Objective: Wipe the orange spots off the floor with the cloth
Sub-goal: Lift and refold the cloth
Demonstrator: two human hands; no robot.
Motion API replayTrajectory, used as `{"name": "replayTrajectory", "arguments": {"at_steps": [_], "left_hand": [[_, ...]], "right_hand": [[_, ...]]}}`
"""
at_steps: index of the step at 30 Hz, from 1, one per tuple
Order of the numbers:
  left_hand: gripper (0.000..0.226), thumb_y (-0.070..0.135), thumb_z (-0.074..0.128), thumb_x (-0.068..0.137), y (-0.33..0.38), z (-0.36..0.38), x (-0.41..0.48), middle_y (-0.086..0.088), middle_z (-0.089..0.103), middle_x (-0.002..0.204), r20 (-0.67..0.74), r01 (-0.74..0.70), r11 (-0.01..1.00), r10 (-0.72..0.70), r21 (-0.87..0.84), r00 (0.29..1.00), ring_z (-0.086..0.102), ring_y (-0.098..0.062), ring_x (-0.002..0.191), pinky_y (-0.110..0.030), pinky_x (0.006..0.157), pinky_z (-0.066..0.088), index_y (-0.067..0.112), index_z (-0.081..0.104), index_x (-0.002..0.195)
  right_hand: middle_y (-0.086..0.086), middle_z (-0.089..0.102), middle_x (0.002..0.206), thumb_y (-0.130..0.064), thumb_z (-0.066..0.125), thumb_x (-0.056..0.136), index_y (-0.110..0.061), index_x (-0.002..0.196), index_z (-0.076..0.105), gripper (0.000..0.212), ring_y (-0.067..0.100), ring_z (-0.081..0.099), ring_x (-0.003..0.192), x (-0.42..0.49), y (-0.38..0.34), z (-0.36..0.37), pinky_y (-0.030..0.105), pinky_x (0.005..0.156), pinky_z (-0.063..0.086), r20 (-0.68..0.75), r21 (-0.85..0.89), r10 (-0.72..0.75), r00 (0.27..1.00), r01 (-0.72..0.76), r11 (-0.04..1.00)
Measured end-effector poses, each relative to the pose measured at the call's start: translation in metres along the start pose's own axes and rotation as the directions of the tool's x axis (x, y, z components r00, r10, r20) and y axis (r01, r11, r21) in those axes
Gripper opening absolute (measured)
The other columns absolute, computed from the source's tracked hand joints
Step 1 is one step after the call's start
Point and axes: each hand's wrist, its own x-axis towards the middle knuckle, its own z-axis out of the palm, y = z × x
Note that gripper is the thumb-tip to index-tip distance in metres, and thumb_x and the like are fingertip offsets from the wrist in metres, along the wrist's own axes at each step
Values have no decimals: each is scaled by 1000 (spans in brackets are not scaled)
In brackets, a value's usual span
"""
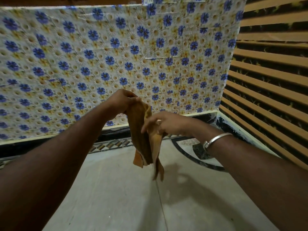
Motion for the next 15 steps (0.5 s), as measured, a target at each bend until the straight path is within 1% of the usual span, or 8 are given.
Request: {"name": "replayTrajectory", "arguments": {"at_steps": [2,4,6,8,10,11,14,15], "left_hand": [[24,25,58,105,-4,-4,-1,-11,70,113,-1,-18,999,18,37,1000,69,-27,104,-36,77,59,12,70,121],[23,25,58,104,-4,-4,-2,-10,70,114,-1,-49,998,49,49,999,68,-28,107,-44,89,60,13,71,120],[22,25,58,105,-3,-2,-5,-8,71,114,5,-79,993,79,85,997,68,-26,108,-46,94,59,14,71,119],[23,24,57,105,-3,2,-8,-7,72,112,14,-109,987,109,121,994,68,-24,107,-44,94,57,14,71,120],[25,26,56,105,-6,8,-10,-5,72,112,9,-133,980,133,146,991,68,-22,106,-40,91,57,14,71,121],[26,27,57,105,-8,11,-11,-4,72,112,0,-138,978,140,158,990,68,-21,104,-35,86,57,13,72,121],[28,29,57,105,-15,20,-10,-2,70,109,-26,-138,964,148,226,989,65,-15,98,-21,71,48,11,72,121],[28,28,57,105,-18,22,-9,-1,70,107,-42,-128,962,143,243,989,64,-13,94,-20,69,46,11,72,120]], "right_hand": [[0,56,132,12,42,93,-27,124,74,58,29,63,112,1,-2,2,42,92,61,63,-80,122,990,-117,990],[10,61,128,8,40,95,-22,140,62,58,33,67,106,3,2,4,45,91,61,34,-77,220,975,-217,973],[18,62,124,11,39,94,-20,148,50,63,38,68,106,5,11,3,51,92,60,1,5,272,962,-272,962],[19,60,127,14,40,92,-24,152,40,72,39,68,108,6,17,0,54,90,61,-19,141,324,946,-319,937],[20,56,132,17,42,90,-32,156,30,83,39,69,107,11,25,-5,56,84,62,-30,247,367,930,-349,904],[21,55,133,18,42,89,-34,158,27,88,40,70,106,11,27,-5,57,81,62,-33,273,379,925,-356,893],[20,54,132,20,43,87,-55,151,24,100,42,71,101,6,26,-4,55,77,64,-67,185,326,943,-309,933],[17,55,127,20,42,87,-55,150,27,99,40,71,99,2,24,-3,51,76,64,-51,130,288,956,-279,951]]}}
